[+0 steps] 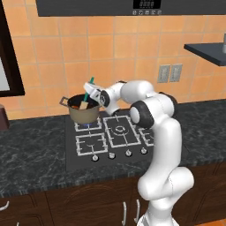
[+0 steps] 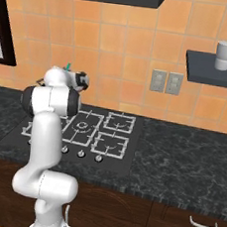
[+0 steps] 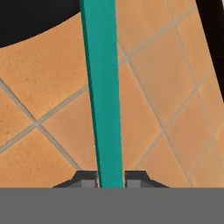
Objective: Put the avocado and carrot in the pot. Retrieve the spatula and lightly stir the vegetables in the pot.
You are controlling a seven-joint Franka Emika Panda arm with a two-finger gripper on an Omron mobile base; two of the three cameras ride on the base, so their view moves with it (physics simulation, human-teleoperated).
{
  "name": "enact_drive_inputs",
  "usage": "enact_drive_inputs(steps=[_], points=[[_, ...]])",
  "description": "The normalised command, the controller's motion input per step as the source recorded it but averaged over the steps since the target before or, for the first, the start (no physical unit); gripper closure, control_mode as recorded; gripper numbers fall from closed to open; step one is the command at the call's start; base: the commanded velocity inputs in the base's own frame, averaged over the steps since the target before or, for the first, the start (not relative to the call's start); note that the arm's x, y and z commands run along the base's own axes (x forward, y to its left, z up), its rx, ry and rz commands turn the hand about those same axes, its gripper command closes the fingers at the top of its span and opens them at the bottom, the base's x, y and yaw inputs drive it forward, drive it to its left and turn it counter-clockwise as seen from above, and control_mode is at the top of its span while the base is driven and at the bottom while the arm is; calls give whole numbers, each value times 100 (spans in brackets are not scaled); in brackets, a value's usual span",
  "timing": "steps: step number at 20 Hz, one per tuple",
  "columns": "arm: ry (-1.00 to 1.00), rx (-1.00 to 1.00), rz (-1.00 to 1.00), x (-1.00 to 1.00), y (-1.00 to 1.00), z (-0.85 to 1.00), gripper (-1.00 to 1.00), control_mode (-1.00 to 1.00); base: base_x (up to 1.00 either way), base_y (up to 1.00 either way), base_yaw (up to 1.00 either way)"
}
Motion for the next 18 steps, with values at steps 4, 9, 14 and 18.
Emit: enact_drive_inputs(steps=[4, 9, 14, 18], points=[[0, 0, 0, -18, 0, -76, 100, -100, 0, 0, 0], [-11, -8, 2, -58, -21, -26, 100, -100, 0, 0, 0], [-11, -2, 0, -2, -15, 39, 100, -100, 0, 0, 0], [-11, 0, 0, 55, 17, 28, 100, -100, 0, 0, 0]])
